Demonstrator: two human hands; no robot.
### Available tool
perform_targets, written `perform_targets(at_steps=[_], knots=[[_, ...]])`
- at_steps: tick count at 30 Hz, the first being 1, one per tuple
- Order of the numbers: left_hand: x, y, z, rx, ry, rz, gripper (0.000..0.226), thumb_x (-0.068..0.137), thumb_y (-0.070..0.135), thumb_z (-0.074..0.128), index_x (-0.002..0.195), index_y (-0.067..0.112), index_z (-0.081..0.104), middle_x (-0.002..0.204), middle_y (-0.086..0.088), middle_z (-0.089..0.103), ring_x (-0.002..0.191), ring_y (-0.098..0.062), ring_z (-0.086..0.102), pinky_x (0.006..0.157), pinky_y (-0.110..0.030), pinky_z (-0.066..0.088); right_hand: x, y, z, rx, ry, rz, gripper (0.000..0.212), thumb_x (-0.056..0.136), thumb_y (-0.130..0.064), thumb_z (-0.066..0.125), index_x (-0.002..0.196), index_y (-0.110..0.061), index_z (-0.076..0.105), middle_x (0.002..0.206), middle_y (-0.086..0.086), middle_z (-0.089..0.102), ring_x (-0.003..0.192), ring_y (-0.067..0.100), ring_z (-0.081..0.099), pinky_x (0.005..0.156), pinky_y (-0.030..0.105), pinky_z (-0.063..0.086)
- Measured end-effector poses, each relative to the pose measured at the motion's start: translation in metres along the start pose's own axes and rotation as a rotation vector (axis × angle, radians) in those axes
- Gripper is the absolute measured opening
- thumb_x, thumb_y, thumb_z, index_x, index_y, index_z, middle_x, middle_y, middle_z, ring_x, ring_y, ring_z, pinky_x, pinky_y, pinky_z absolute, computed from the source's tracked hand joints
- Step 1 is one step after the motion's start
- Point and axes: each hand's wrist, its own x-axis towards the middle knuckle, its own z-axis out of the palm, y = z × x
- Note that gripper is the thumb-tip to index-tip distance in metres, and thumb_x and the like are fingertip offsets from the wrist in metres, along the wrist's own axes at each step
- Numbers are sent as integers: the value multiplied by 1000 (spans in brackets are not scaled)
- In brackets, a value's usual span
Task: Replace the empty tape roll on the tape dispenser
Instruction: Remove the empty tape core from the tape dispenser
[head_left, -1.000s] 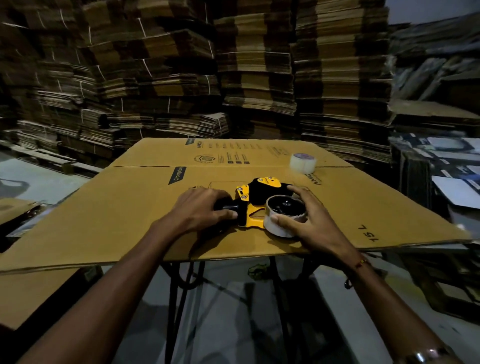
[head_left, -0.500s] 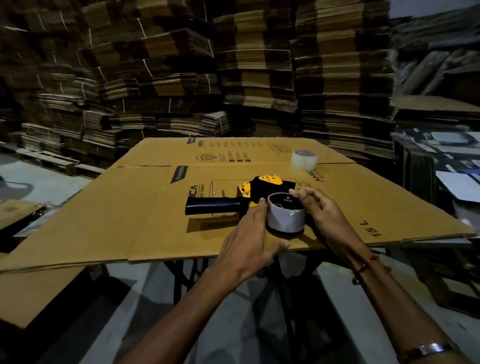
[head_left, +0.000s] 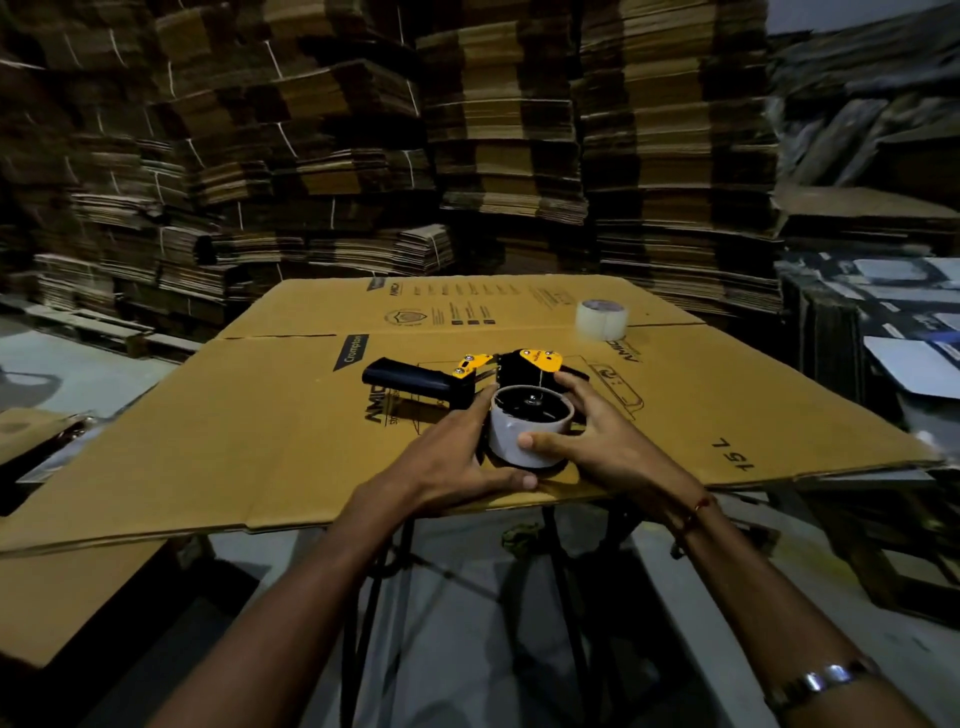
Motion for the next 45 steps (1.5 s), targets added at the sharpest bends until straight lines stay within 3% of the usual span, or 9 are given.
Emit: perform_targets(at_steps=[4, 9, 14, 19, 30, 36, 41, 45], knots=[[0, 6, 9, 10, 58, 9, 95, 74, 75, 66, 149, 41, 18, 136, 5, 58, 111, -16, 58, 90, -37, 52, -1, -1, -7, 22, -29, 35, 76, 67, -35, 88, 133, -23, 53, 124, -5, 65, 112, 10, 65, 89, 24, 54], [7, 13, 11, 68, 136, 2, 97, 72, 79, 63, 148, 35, 23, 129, 3, 64, 102, -16, 64, 85, -39, 55, -7, -4, -10, 30, 24, -9, 67, 73, -25, 88, 130, -25, 53, 121, -7, 65, 109, 6, 66, 89, 26, 57], [6, 17, 17, 91, 190, -11, 98, 68, 82, 60, 145, 32, 26, 122, 2, 67, 98, -20, 67, 82, -41, 56, -7, -2, -11, -27, 91, -57, 65, 70, -38, 90, 124, -27, 56, 119, -9, 68, 108, 6, 67, 93, 35, 57], [7, 23, 20, 114, 245, 6, 98, 69, 82, 58, 147, 33, 24, 124, 1, 66, 101, -23, 66, 79, -38, 55, -8, 0, -11, -48, 192, -86, 76, 57, -59, 87, 121, -30, 58, 117, -10, 69, 106, 9, 68, 92, 40, 58], [8, 29, 21, 92, 264, 5, 95, 69, 78, 58, 146, 33, 25, 127, 2, 65, 105, -22, 65, 85, -39, 54, -12, -3, -3, -159, 337, -104, 88, 52, -74, 75, 123, -25, 57, 116, -7, 68, 104, 12, 67, 87, 38, 59], [7, 29, 23, 89, 245, -29, 101, 66, 82, 56, 147, 28, 24, 131, 0, 62, 112, -23, 63, 89, -41, 53, -17, -10, 3, -238, 428, -114, 84, 54, -79, 68, 118, -26, 57, 110, -9, 67, 98, 13, 66, 83, 38, 59], [7, 34, 23, 91, 254, -68, 94, 69, 82, 59, 140, 26, 31, 128, 1, 63, 109, -23, 63, 82, -35, 51, -16, -8, 0, -192, 391, -105, 79, 59, -76, 72, 120, -28, 56, 112, -11, 66, 100, 12, 67, 85, 42, 59], [6, 36, 24, 118, 261, -103, 94, 69, 82, 60, 138, 22, 34, 124, -3, 64, 106, -27, 63, 78, -36, 50, -14, -3, -2, -109, 302, -74, 88, 61, -74, 77, 131, -29, 49, 122, -9, 64, 109, 11, 66, 92, 43, 58]])
